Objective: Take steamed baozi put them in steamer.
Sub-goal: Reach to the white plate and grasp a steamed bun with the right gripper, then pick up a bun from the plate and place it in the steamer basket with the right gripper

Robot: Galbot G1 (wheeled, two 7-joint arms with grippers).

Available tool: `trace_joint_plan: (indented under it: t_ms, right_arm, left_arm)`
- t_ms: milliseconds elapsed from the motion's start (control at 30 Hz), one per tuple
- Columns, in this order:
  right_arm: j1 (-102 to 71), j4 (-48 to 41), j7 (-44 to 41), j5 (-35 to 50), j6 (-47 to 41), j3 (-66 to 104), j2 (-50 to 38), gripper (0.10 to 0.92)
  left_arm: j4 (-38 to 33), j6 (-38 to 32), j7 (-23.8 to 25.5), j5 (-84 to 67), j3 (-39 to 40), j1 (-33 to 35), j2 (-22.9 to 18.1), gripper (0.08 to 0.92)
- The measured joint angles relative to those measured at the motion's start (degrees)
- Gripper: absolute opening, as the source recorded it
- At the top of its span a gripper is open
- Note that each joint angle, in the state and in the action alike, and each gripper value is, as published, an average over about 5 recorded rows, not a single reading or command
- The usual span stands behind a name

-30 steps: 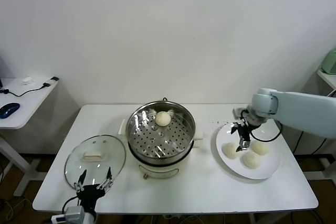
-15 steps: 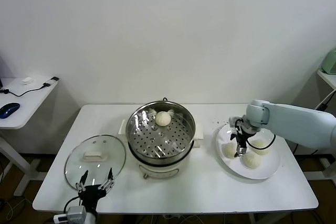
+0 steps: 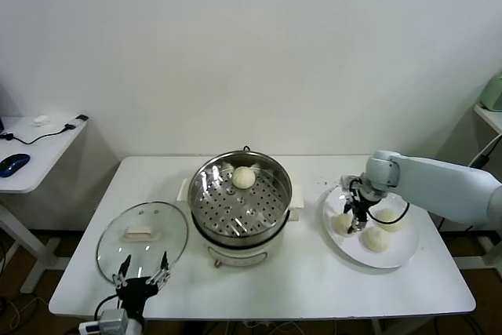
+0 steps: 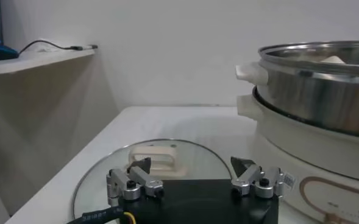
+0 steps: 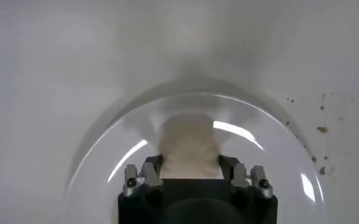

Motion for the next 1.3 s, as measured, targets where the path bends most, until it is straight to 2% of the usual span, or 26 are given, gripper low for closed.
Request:
trace_joint_plan:
  t_ms: [267, 533, 933, 1300]
  right_arm:
    - [8.3, 2.4, -3.0, 2.9, 1.5, -3.0, -0.7, 0.636]
    - [24.2, 5.5, -5.7, 12.8, 1.5, -8.3, 2.6, 0.636]
    - [34.1, 11.9, -1.3, 30.4, -3.6, -6.9, 16.6, 0.636]
    - [27.7, 9.5, 4.4, 34.7, -7.7, -6.5, 29.2, 0.636]
  left_arm:
    - [-1.2, 0.4, -0.2, 0.0, -0.1, 0.7, 0.1, 0.823]
    - [-2.5, 1.0, -0.4, 0.0, 0.1, 1.2, 0.7, 0.823]
    - [-4.0, 1.1, -0.7, -0.1, 0.5, 1.9, 0.8, 0.823]
    - [-4.5, 1.1, -0.7, -0.2, 0.5, 1.9, 0.5, 0.823]
